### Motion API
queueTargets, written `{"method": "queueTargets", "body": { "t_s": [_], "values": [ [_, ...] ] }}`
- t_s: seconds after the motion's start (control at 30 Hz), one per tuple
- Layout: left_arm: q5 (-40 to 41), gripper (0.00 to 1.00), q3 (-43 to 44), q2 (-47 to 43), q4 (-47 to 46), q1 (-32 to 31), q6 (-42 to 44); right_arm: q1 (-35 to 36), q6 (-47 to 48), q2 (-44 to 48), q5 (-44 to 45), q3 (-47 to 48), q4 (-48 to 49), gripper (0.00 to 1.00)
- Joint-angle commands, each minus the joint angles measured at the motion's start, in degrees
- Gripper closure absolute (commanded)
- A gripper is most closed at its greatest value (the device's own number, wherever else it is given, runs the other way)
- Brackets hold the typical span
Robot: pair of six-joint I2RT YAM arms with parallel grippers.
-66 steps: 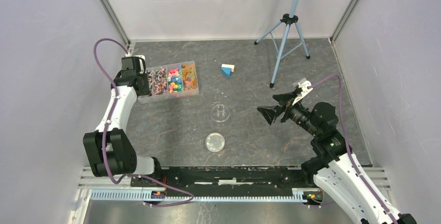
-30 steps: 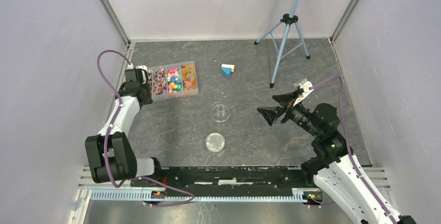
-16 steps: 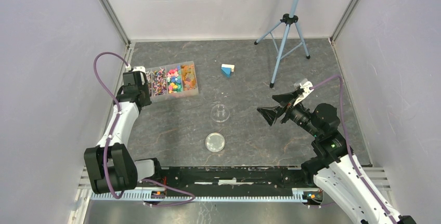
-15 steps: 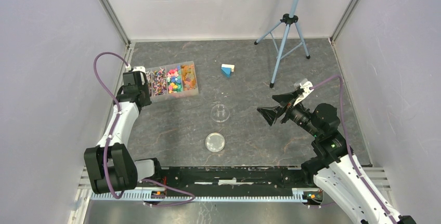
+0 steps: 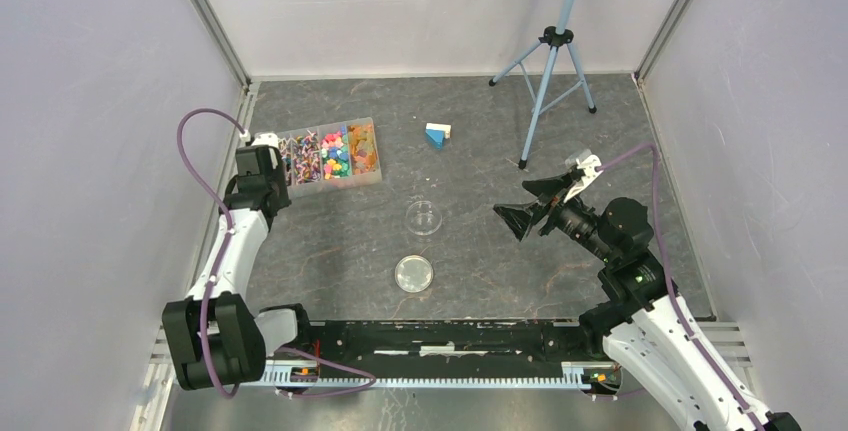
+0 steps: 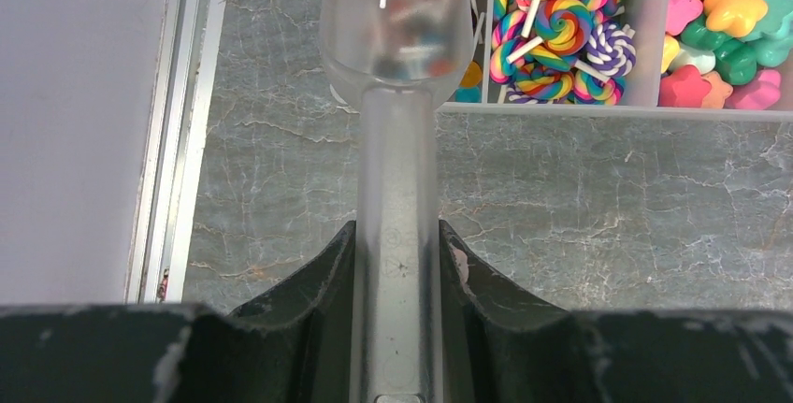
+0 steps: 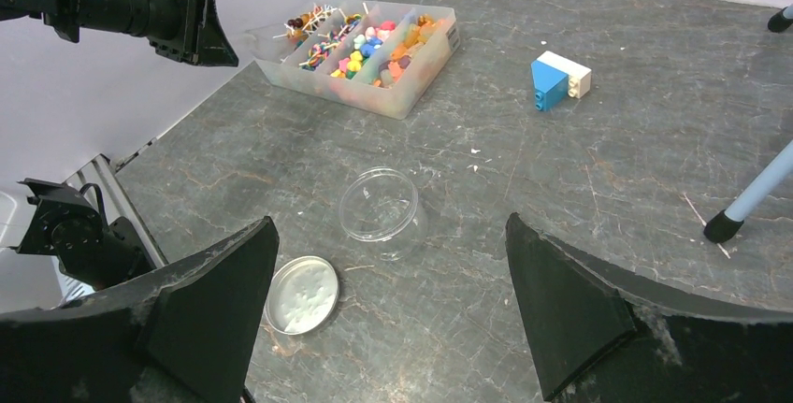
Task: Pack the candies
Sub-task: Scoop the fake candies from the storage box, then place the fake candies in the packing bottle.
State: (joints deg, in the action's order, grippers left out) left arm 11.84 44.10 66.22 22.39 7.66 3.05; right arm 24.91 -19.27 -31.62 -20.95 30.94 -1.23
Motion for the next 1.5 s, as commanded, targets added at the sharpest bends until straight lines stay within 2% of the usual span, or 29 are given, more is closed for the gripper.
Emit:
{"method": "queueTargets", "body": {
  "t_s": [0.0,0.6,1.17,1.47],
  "values": [
    [-0.10,0.98,-1.06,-2.84,-3.25,0.23,0.72,-0.09,-0.07,-0.29,-0.42,0.53,2.47,0.02],
    [-1.73,0.98,-3.32,-7.65,-3.84,0.19,0.22,-0.11,-0.69,0.02,-0.89,0.24,2.92,0.02],
    [-3.47,0.98,-6.83,-15.41,-7.79,0.22,0.60,-0.04,-1.15,0.11,-0.95,-0.20,2.99,0.02],
    [-6.18,0.98,-9.23,-22.50,-11.76,0.25,1.36,-0.14,-1.48,0.02,-1.38,-0.60,3.08,0.02]
  ]
}}
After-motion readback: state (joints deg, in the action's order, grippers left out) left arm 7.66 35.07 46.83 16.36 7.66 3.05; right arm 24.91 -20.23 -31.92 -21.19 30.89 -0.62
